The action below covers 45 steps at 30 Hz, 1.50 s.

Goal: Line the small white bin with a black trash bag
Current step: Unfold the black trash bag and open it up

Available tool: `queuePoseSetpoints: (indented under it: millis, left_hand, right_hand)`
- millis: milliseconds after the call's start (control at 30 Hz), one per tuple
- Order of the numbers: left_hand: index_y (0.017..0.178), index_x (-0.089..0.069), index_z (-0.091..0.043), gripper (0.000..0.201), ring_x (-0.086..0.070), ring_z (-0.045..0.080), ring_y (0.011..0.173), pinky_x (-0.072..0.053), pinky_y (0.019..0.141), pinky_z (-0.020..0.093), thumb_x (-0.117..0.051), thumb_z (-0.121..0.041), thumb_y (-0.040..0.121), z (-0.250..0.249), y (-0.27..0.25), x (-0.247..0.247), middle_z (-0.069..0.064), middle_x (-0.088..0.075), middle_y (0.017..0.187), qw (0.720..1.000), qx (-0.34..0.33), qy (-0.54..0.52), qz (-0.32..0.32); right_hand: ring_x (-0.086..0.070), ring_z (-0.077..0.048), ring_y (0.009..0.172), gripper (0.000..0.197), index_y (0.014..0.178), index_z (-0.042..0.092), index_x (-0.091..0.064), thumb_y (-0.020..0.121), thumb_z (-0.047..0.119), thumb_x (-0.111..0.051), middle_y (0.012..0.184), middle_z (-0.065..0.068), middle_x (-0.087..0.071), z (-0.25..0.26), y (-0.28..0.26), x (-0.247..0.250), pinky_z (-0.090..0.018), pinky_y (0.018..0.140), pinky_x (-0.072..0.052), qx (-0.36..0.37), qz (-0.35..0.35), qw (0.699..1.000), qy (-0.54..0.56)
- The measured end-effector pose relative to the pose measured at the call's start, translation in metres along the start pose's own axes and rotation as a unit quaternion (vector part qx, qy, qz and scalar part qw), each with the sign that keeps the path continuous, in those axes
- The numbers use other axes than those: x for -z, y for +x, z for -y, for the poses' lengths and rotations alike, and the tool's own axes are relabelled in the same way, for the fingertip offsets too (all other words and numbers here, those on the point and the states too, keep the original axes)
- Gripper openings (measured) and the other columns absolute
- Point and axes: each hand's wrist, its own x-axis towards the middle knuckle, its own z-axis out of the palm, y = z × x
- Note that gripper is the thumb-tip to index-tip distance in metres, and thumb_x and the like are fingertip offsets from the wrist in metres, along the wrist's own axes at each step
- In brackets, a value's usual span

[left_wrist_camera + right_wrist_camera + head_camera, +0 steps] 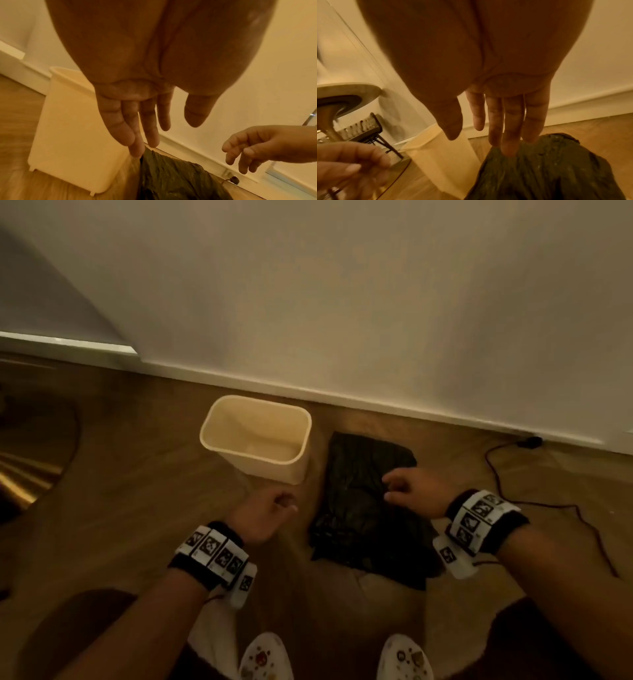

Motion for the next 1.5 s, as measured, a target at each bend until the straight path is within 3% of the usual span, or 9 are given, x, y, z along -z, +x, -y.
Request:
queuePoseSetpoints:
  millis: [233,367,533,667,833,1033,1167,1300,1500]
  left_hand:
    - [0.127,-0.058,-0.018,0.037,-0.058,0.007,0.095,-0.041,0.070,0.012,-0.060,-0.034,0.094,0.005,0.022,-0.007,-0.006,-0.061,0.109,0.996,0.003,0.092,0.013]
    - [0.129,-0.058,-0.018,0.041,-0.062,0.012,0.102,-0.047,0.084,0.023,-0.061,-0.038,0.093,-0.003,0.024,-0.006,-0.003,-0.066,0.114,0.992,-0.014,0.127,0.022]
    - [0.125,-0.061,-0.020,0.037,-0.063,0.013,0.099,-0.046,0.081,0.023,-0.062,-0.036,0.092,-0.015,0.034,-0.007,-0.004,-0.066,0.111,0.989,-0.084,0.117,-0.024]
    - [0.121,-0.063,-0.019,0.031,-0.060,0.001,0.089,-0.046,0.077,0.016,-0.064,-0.030,0.092,-0.026,0.034,-0.012,-0.010,-0.066,0.105,0.988,-0.141,0.033,-0.056]
    - [0.126,-0.059,-0.021,0.034,-0.062,-0.002,0.093,-0.049,0.082,0.014,-0.057,-0.036,0.096,-0.048,0.027,-0.010,-0.010,-0.066,0.106,0.980,-0.176,-0.079,-0.058]
    - [0.139,-0.038,-0.026,0.044,-0.069,0.009,0.093,-0.057,0.078,0.030,-0.046,-0.042,0.099,-0.066,0.020,0.001,-0.004,-0.067,0.107,0.919,-0.094,-0.382,-0.036]
    - [0.142,-0.042,-0.012,0.057,-0.070,0.010,0.100,-0.056,0.082,0.025,-0.067,-0.013,0.091,-0.056,0.024,0.004,0.006,-0.071,0.111,0.932,-0.103,-0.343,-0.057]
    - [0.122,-0.061,0.003,0.028,-0.069,0.021,0.104,-0.055,0.089,0.032,-0.058,0.000,0.094,-0.050,0.025,0.011,0.013,-0.071,0.112,0.938,-0.146,-0.309,-0.058]
    - [0.108,-0.067,-0.011,0.020,-0.068,0.016,0.102,-0.054,0.089,0.029,-0.052,-0.003,0.098,-0.053,0.014,0.029,0.003,-0.072,0.107,0.916,-0.208,-0.329,-0.096]
  right_hand:
    - [-0.052,-0.029,0.127,0.068,0.144,0.014,-0.045,0.087,0.044,-0.068,0.143,-0.012,-0.051,-0.035,0.047,-0.019,-0.037,0.103,-0.044,-0.088,-0.028,0.993,-0.072]
    - [-0.047,-0.033,0.131,0.093,0.148,0.015,-0.035,0.074,0.052,-0.077,0.148,-0.012,-0.044,-0.071,0.061,-0.031,-0.040,0.106,-0.042,-0.168,-0.112,0.978,0.052]
    - [-0.059,-0.032,0.117,0.069,0.134,0.014,-0.057,0.078,0.049,-0.077,0.135,-0.011,-0.059,-0.095,0.068,-0.065,-0.038,0.096,-0.048,-0.227,-0.078,0.962,0.132]
    - [-0.060,-0.027,0.079,0.018,0.092,0.008,-0.066,0.089,0.025,-0.062,0.094,-0.015,-0.068,-0.047,0.060,-0.037,-0.030,0.068,-0.044,-0.143,-0.163,0.974,0.066]
    - [-0.060,0.002,0.068,0.011,0.076,0.027,-0.060,0.083,0.020,-0.063,0.075,0.008,-0.065,0.048,0.007,0.012,-0.015,0.060,-0.042,0.092,-0.251,0.955,0.127]
    - [-0.061,-0.013,0.098,0.028,0.115,0.019,-0.069,0.087,0.022,-0.065,0.107,0.002,-0.063,0.096,-0.028,-0.022,-0.025,0.087,-0.049,0.335,-0.132,0.933,-0.016]
    - [-0.049,-0.019,0.115,0.054,0.135,0.024,-0.055,0.089,0.051,-0.057,0.125,-0.001,-0.054,0.099,-0.031,-0.046,-0.035,0.102,-0.039,0.353,-0.078,0.914,-0.182]
    - [-0.053,-0.011,0.120,0.055,0.133,0.028,-0.058,0.091,0.062,-0.050,0.132,0.007,-0.059,0.101,-0.033,-0.028,-0.035,0.106,-0.041,0.338,-0.035,0.929,-0.147]
    - [-0.061,-0.002,0.099,0.039,0.120,0.031,-0.059,0.086,0.048,-0.068,0.115,0.010,-0.060,0.072,-0.025,0.029,-0.035,0.089,-0.054,0.225,-0.253,0.940,0.047]
